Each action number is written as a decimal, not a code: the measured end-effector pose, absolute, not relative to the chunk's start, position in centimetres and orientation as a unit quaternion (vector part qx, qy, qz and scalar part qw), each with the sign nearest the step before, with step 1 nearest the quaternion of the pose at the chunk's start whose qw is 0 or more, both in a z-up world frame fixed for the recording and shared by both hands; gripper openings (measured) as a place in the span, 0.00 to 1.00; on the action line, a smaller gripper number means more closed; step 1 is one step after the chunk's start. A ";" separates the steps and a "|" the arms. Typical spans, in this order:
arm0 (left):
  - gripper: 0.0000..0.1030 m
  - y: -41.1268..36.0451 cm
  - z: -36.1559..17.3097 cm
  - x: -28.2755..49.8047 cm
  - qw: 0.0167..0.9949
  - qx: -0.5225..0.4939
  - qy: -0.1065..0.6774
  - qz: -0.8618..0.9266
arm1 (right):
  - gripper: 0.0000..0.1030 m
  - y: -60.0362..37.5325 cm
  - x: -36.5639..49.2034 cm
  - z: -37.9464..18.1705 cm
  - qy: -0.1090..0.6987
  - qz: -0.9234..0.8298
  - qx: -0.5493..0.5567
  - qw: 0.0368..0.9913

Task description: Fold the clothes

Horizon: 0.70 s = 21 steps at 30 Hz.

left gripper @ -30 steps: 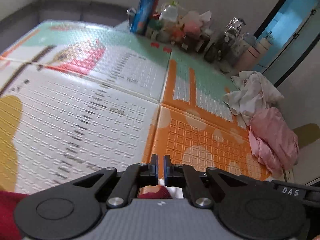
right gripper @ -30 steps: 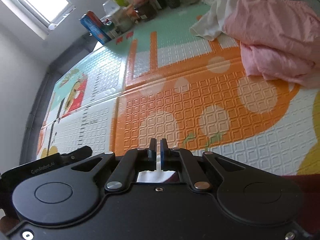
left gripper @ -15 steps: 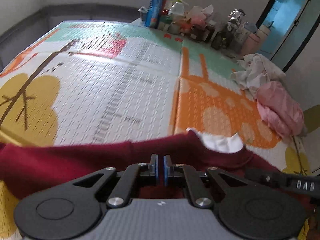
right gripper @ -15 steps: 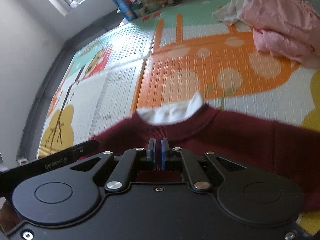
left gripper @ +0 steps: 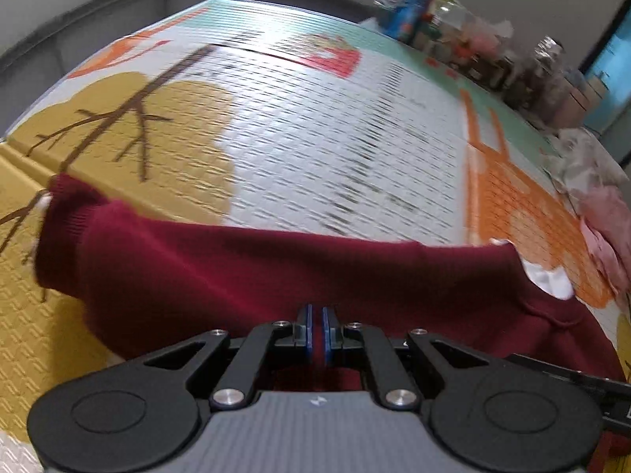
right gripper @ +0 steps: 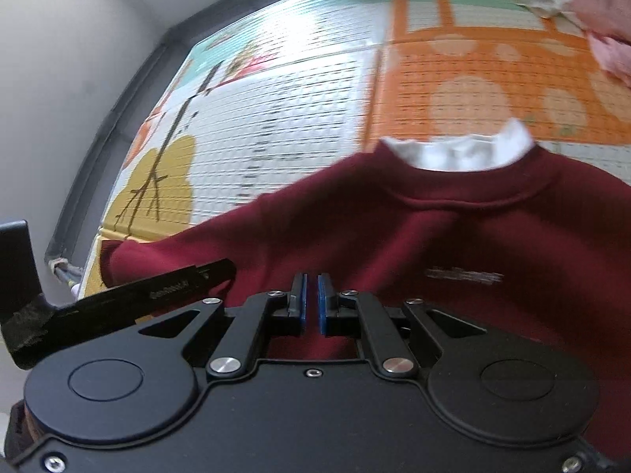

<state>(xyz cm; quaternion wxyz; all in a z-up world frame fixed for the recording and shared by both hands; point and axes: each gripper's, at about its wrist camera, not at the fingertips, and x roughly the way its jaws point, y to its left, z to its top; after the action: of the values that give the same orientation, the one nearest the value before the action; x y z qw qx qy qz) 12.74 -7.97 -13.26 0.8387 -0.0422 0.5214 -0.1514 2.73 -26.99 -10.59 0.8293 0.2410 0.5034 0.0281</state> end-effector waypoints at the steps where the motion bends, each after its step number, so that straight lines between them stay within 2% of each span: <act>1: 0.07 -7.4 -13.2 13.0 0.840 -0.046 0.521 -0.147 | 0.06 -26.5 3.1 -10.5 0.504 0.031 0.240 0.829; 21: 0.06 0.3 -12.3 15.8 0.852 -0.088 0.506 -0.098 | 0.06 -20.1 7.7 -11.0 0.527 0.043 0.221 0.819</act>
<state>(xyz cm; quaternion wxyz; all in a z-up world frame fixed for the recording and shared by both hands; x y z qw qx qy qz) 15.76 0.25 -12.27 0.8522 -0.0882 0.5063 -0.0981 7.73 -20.06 -11.02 0.8194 0.2209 0.5272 0.0429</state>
